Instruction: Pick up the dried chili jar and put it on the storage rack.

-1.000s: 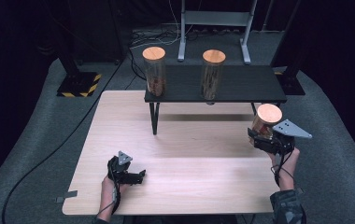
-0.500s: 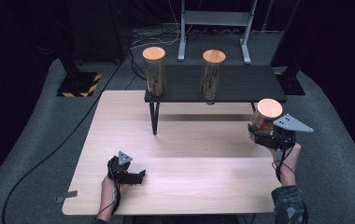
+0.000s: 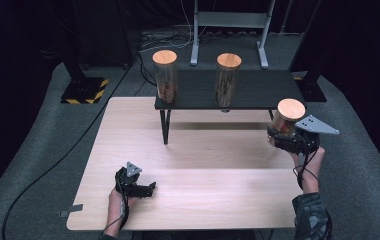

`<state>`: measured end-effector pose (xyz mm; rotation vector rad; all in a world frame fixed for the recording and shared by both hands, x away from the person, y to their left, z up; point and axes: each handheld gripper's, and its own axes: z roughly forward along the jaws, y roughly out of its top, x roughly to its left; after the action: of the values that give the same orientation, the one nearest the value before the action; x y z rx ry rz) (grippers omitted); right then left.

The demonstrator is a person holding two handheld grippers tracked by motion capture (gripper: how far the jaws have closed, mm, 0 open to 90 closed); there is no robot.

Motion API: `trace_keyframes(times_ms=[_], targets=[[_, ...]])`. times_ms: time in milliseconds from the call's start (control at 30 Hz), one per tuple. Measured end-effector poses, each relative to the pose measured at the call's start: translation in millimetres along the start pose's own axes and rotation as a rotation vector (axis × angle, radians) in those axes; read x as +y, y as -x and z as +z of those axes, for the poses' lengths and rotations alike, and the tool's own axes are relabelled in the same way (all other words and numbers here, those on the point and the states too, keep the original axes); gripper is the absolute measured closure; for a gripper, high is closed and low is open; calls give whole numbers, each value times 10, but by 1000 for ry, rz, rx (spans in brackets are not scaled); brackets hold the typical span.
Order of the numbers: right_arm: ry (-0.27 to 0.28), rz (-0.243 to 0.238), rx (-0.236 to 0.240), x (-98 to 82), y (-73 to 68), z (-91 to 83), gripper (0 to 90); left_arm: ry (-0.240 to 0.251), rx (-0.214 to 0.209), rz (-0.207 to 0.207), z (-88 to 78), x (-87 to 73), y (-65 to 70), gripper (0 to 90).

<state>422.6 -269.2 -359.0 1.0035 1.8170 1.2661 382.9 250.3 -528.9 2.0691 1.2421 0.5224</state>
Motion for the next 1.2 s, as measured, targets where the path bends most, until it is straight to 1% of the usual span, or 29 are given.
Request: trace_keyframes(times_ms=[367,933,1033,1200], targets=[[10,2,5,109,42,19,245,0,0,1,0,0,-1,13],[17,-15,6,299,94,29,245,0,0,1,0,0,-1,13],[22,-16,18,328,109,29,245,0,0,0,0,0,0,13],[22,-26,18,378,130,34,245,0,0,0,0,0,0,13]])
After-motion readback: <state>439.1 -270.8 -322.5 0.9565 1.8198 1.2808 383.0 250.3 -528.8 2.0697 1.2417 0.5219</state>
